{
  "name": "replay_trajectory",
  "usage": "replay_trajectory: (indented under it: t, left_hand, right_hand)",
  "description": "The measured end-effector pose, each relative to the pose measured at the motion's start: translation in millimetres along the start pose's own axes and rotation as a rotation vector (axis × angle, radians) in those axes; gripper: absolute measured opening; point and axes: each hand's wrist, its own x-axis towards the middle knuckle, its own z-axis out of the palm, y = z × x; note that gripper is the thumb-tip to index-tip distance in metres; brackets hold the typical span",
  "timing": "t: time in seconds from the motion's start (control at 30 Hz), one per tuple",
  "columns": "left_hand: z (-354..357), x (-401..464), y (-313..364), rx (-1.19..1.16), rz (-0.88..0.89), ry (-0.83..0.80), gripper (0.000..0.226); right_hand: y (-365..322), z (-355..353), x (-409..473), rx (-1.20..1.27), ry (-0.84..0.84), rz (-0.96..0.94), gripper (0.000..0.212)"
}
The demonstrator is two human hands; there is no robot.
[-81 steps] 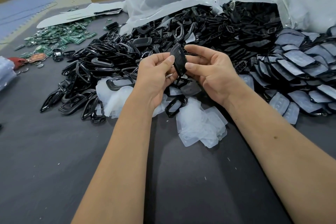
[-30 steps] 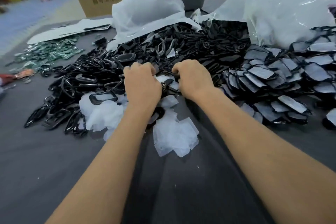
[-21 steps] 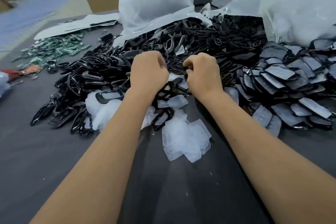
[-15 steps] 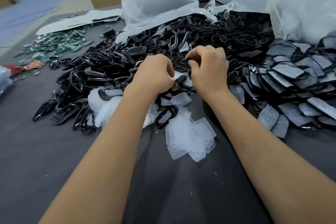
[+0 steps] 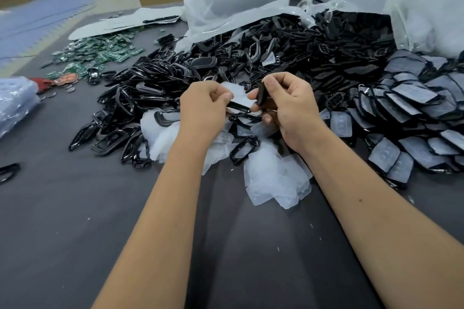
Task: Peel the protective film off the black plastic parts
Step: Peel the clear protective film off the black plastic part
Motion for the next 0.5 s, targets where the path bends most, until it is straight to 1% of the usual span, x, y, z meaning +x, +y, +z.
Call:
replay_trajectory:
  t: [0.07,0.13,0.17,0.23,0.3,0.37,0.5]
  left_hand:
    - [-0.8,-3.8,-4.4,-0.023,-0.033,0.009,0.012]
    - [-0.7,-4.5,-4.3,-0.092,-0.055,0.006,0.013]
    - [-0.5,-4.9,-3.5,-0.127,-0.044,0.014,0.013]
    - [2.3,-5.9,-1.0,-0.168,-0.009,0.044,0.01]
    - [6.1,-7.6,1.0,-0.151,0.018,0.07,0.009]
    - [9.4,-8.2,1.5,-0.15,0.028,0.06,0.014]
    - [11.3,-6.7,0.7,-0.236,0.015,0.032,0.021]
  right_hand:
    - [0.6,-0.4,1.2,0.045,0.003,0.003,0.009]
    - [1.7,-1.3,1.9,0.059,-0.009,0.003,0.003]
    - [2.8,-1.4,2.0,0.05,-0.017,0.006,0.007]
    - [4.7,-2.8,2.2,0.025,-0.037,0.002,0.022]
    - [5.5,-4.1,2.0,-0.008,-0.048,-0.017,0.03]
    - [6.2,-4.1,2.5,-0.043,-0.045,-0.037,0.032]
    - [6.3,-2.4,2.0,-0.075,-0.027,-0.057,0.03]
